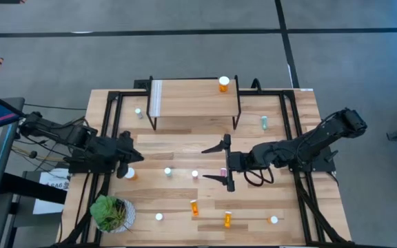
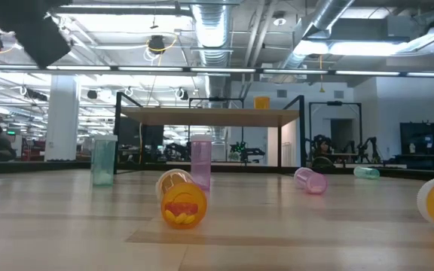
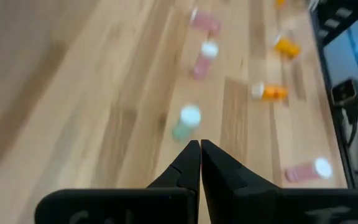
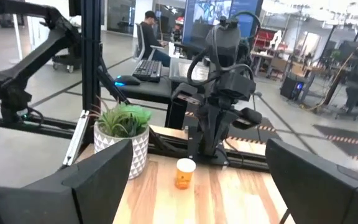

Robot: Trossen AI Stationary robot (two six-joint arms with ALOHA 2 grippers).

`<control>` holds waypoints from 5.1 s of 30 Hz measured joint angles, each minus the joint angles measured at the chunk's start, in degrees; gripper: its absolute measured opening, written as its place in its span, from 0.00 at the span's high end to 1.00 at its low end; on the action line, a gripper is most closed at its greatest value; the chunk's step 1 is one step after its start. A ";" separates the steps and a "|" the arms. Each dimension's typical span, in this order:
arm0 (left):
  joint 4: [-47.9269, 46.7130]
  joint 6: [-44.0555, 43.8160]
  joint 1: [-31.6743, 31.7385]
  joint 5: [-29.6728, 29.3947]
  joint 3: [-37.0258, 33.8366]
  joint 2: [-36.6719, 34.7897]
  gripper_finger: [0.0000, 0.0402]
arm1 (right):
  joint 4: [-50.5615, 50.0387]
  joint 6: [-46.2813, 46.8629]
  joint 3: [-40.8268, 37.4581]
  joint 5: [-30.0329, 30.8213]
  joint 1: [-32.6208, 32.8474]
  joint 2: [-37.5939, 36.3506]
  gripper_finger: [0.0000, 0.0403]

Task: Pick and place medicine bottles onto shelf by color
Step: Put the large orange pill bottle on the shelf aligned with the other large orange pill bottle

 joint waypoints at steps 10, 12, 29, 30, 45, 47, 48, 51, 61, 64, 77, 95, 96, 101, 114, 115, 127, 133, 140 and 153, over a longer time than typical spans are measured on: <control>-15.59 -11.40 0.00 7.54 0.20 0.64 1.00 | 0.59 9.20 0.00 0.00 0.00 0.00 0.03; -18.10 -12.71 -0.01 7.24 0.20 0.65 1.00 | 0.45 9.24 0.00 0.00 0.00 0.00 0.03; -19.83 -8.52 -0.07 11.31 0.20 12.05 0.76 | 0.19 9.02 0.00 0.00 -0.11 0.02 0.03; -19.81 -7.18 -0.07 12.28 0.20 13.38 0.73 | 0.17 9.02 0.00 0.00 -0.11 0.02 0.03; -18.80 -1.08 -3.50 14.52 0.24 25.37 0.45 | -1.62 9.03 0.00 0.00 -0.11 0.04 0.03; -18.17 -1.41 -4.16 13.30 0.13 25.46 0.43 | -1.80 9.03 0.00 0.00 -0.11 0.04 0.03; -17.86 -1.71 -4.54 12.25 0.14 25.37 0.42 | -1.81 9.03 0.00 0.00 -0.11 0.04 0.03; -17.51 -2.38 -5.54 11.07 0.15 25.40 0.40 | -1.81 9.03 0.00 0.00 -0.11 0.04 0.03; -17.27 -2.43 -5.92 9.69 0.15 25.39 0.40 | -1.80 8.70 0.00 0.00 -0.11 0.04 0.03; -17.29 -2.37 -5.88 7.35 0.15 25.39 0.40 | -1.80 8.57 0.00 0.00 -0.11 0.04 0.03; -17.28 2.59 -1.43 1.31 3.62 25.39 0.39 | -1.77 8.18 0.00 0.00 -0.91 0.04 0.03; -13.45 6.82 7.05 2.89 4.50 32.52 0.20 | -2.02 8.54 0.00 -0.02 -0.76 0.04 0.03; -13.44 6.88 7.15 2.81 4.50 33.24 0.19 | -2.04 8.56 0.00 0.00 -0.74 0.04 0.03; -13.43 7.49 8.08 2.29 4.50 36.45 0.19 | -2.14 8.57 0.00 -0.02 -0.74 0.04 0.03; -8.91 11.33 11.34 8.63 3.48 38.13 0.36 | -2.85 8.74 0.00 -0.02 -0.74 0.04 0.03; -8.86 11.47 11.57 8.95 3.48 38.13 0.39 | -2.83 8.74 0.00 -0.02 -0.74 0.04 0.03; -9.98 12.90 12.76 9.81 4.30 38.13 0.55 | -2.83 8.72 0.00 -0.02 -0.74 0.04 0.03; -15.25 14.50 12.76 8.45 11.65 38.13 0.45 | -2.89 8.70 0.00 -0.02 -0.74 0.33 0.03; -18.92 19.32 12.76 8.06 23.87 38.11 0.52 | -3.48 15.39 0.00 -0.02 -0.74 0.35 0.03; -20.16 25.45 12.76 6.94 38.46 38.11 0.49 | -3.16 20.97 -0.01 -0.04 -5.43 0.35 0.03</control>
